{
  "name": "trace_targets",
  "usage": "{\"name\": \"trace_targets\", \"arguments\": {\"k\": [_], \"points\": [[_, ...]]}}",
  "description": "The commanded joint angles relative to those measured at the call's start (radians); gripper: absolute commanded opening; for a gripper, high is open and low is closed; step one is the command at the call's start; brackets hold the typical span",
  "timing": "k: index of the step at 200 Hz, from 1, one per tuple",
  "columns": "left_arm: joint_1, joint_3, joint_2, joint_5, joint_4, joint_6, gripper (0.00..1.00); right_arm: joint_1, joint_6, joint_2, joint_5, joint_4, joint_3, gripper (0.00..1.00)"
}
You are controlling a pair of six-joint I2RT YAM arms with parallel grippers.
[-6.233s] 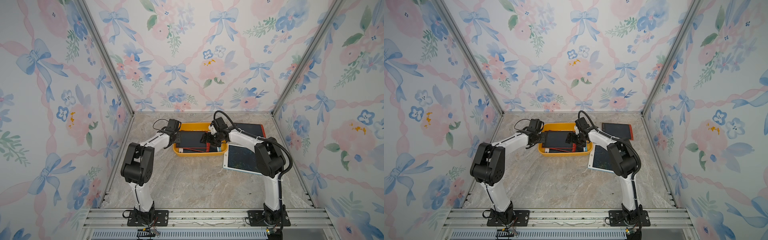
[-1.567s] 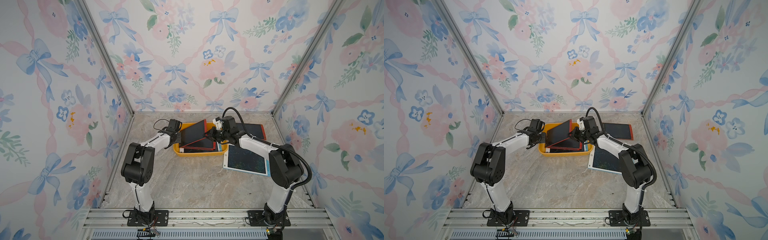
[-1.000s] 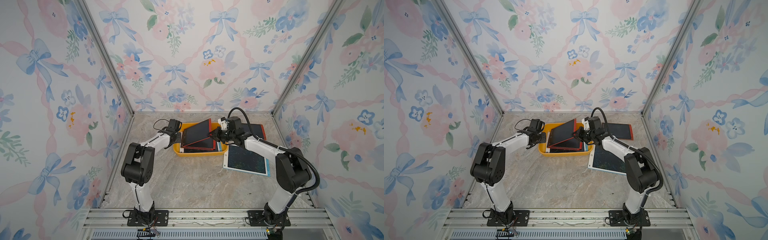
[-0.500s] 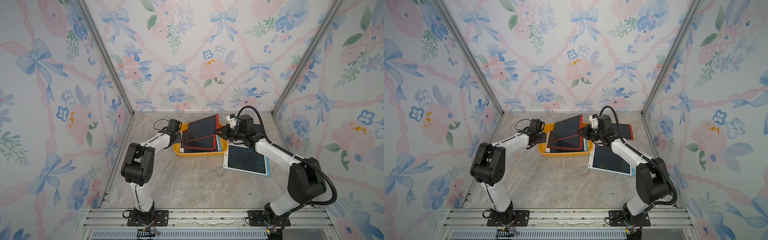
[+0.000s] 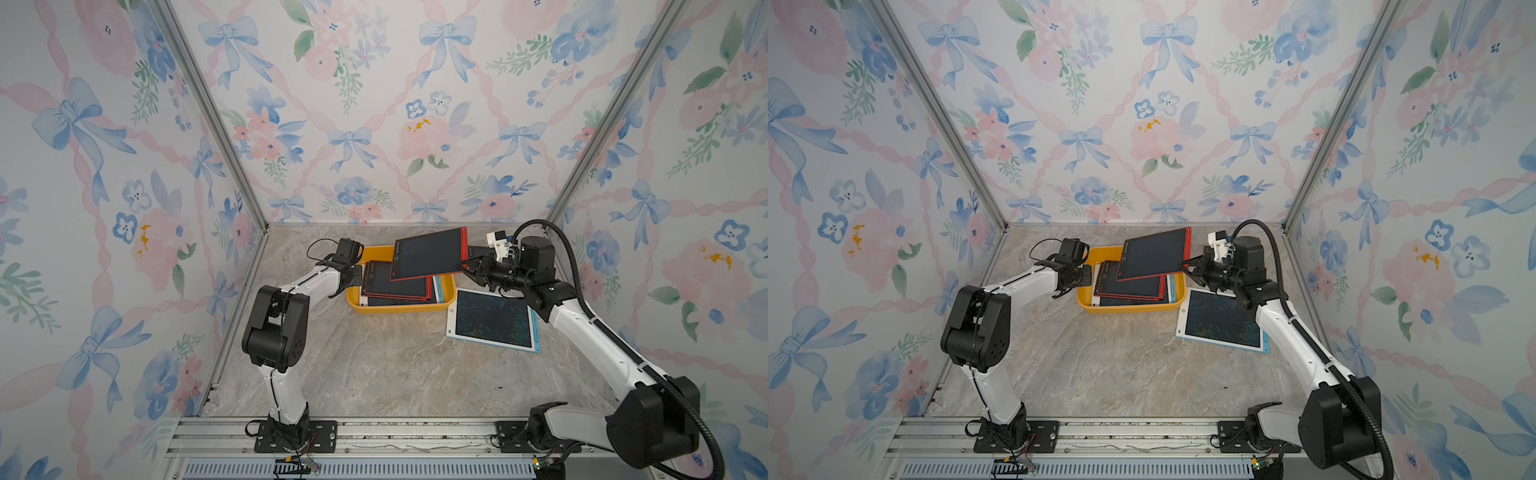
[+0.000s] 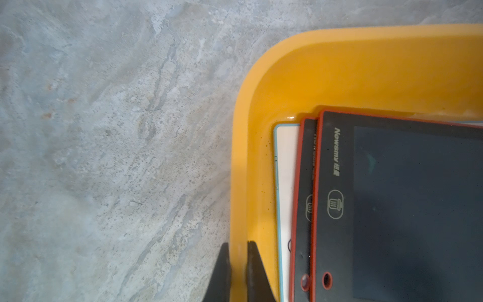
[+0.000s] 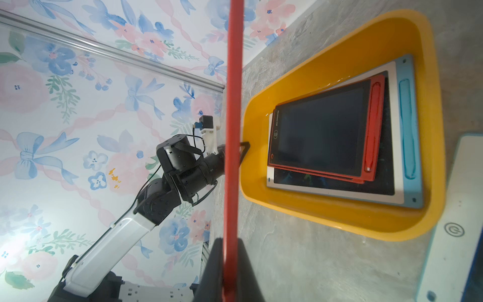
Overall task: Take out the writing tablet from the storage box
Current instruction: Place the writing tablet at the center of the board.
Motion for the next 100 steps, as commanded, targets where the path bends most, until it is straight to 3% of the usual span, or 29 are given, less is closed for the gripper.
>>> {"name": "trace_targets", "arguments": {"k": [1,41,100], "points": [[-0.011,-0.009,-0.005,0.061,-0.047,0.01,0.02,-0.01,-0.022,-0.056,-0.052,-0.091,-0.039,0.01],[-0.01,-0.009,-0.005,0.062,-0.047,0.011,0.02,0.009,0.037,-0.176,-0.071,-0.081,-0.137,0.01],[-0.014,-0.01,-0.011,0.057,-0.047,0.013,0.02,0.158,0.072,-0.296,-0.035,-0.126,-0.267,0.01]]}}
